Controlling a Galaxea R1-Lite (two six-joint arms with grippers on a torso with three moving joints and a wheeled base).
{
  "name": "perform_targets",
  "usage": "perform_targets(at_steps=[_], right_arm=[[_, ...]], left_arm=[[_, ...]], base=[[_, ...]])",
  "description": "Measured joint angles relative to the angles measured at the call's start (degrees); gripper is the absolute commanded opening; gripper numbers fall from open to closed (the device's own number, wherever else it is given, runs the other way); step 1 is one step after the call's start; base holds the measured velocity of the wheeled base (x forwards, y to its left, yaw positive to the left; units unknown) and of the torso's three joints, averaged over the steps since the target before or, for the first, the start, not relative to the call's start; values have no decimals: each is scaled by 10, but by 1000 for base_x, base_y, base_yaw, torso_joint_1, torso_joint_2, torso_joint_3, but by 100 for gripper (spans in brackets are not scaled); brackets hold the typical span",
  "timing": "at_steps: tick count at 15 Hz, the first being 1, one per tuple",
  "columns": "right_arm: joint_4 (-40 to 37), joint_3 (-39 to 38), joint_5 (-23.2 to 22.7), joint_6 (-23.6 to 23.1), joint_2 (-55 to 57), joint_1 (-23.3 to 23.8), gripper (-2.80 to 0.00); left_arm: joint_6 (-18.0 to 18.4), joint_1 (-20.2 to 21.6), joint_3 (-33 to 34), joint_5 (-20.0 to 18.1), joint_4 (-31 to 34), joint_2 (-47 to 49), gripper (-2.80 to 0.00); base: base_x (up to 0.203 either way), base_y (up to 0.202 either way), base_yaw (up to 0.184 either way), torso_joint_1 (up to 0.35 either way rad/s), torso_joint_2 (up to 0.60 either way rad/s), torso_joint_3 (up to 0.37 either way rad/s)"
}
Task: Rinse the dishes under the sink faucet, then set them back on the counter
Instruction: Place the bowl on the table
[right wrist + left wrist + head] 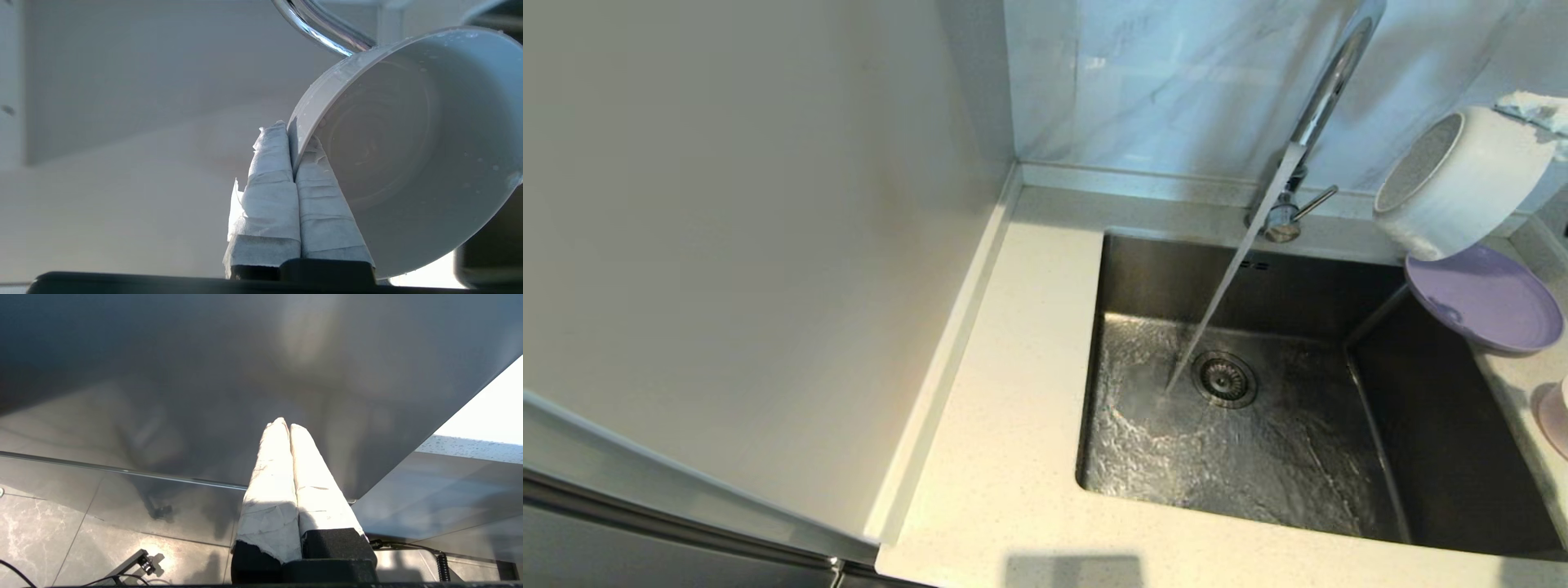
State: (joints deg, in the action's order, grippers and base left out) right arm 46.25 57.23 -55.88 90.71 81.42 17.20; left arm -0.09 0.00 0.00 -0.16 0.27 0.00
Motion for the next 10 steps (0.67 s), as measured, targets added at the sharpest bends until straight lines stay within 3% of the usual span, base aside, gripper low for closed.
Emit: perform_targets(at_steps=[3, 6, 8, 10], right_arm=[[-5, -7, -8, -45, 23, -16, -280], [-41, -7, -8, -130, 51, -22, -280], [-104, 13, 20, -177, 64, -23, -280], [-206, 58, 78, -185, 72, -31, -280]], left_arm=[[0, 0, 0, 0, 0, 0, -280], [0, 0, 0, 0, 0, 0, -280], [0, 0, 0, 0, 0, 0, -280], [0, 0, 0, 0, 0, 0, -280]], base=[[0, 0, 0, 0, 0, 0], [0, 0, 0, 0, 0, 0], [0, 0, 0, 0, 0, 0], [0, 0, 0, 0, 0, 0]])
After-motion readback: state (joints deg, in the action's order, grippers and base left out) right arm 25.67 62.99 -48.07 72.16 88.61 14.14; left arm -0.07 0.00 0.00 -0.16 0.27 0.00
